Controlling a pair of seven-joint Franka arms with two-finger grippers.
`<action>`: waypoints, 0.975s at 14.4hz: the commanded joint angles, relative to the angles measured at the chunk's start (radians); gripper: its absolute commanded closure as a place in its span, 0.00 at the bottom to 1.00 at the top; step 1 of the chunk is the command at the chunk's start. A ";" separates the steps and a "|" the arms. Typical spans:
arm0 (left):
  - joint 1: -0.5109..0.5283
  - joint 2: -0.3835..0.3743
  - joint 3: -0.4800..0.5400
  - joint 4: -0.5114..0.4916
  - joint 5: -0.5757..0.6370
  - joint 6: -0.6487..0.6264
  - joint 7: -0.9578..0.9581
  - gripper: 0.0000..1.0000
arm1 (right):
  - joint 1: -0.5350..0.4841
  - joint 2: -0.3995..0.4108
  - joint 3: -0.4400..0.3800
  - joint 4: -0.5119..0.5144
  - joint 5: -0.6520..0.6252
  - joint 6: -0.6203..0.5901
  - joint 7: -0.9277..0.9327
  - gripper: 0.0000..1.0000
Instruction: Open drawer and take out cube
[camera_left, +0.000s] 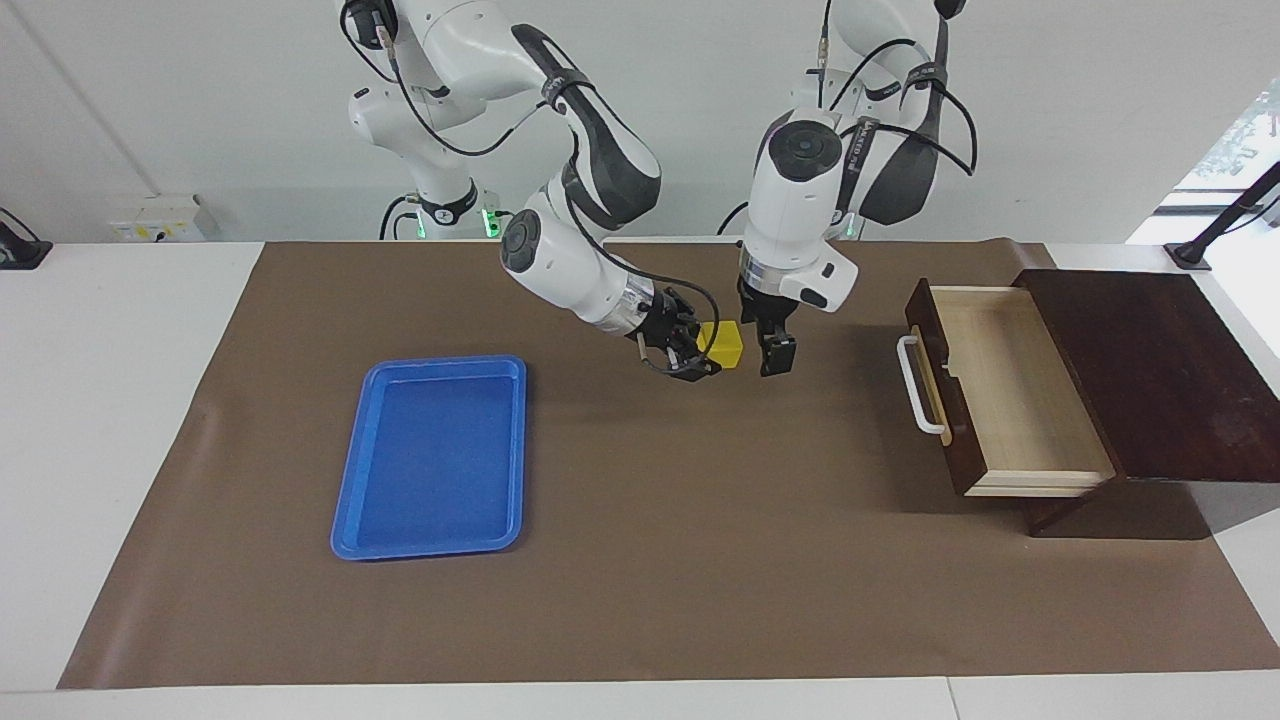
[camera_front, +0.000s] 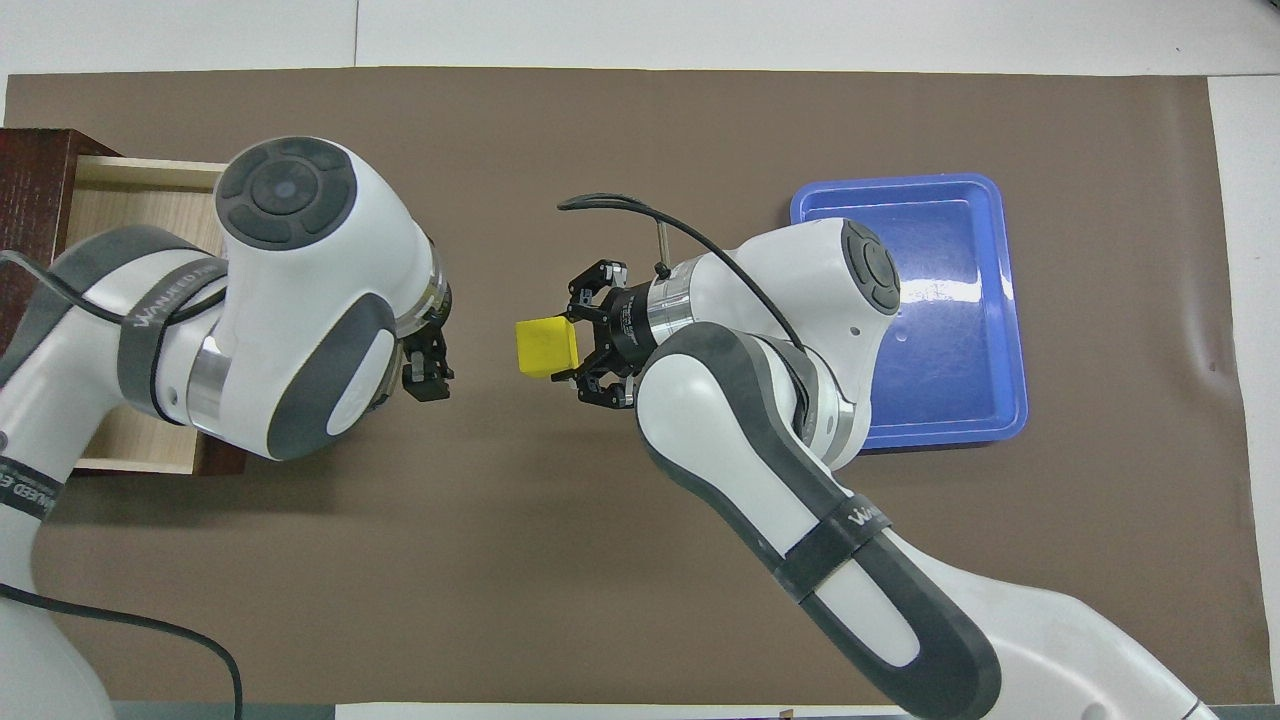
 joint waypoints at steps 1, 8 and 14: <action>0.088 -0.048 -0.006 -0.098 0.034 0.034 0.151 0.00 | -0.107 -0.011 0.001 0.012 0.007 -0.075 -0.068 1.00; 0.315 -0.060 -0.006 -0.154 0.080 0.126 0.477 0.00 | -0.386 0.020 0.000 0.017 -0.074 -0.181 -0.195 1.00; 0.453 -0.056 -0.006 -0.152 0.080 0.176 0.646 0.00 | -0.523 0.066 -0.005 -0.111 -0.143 -0.184 -0.461 1.00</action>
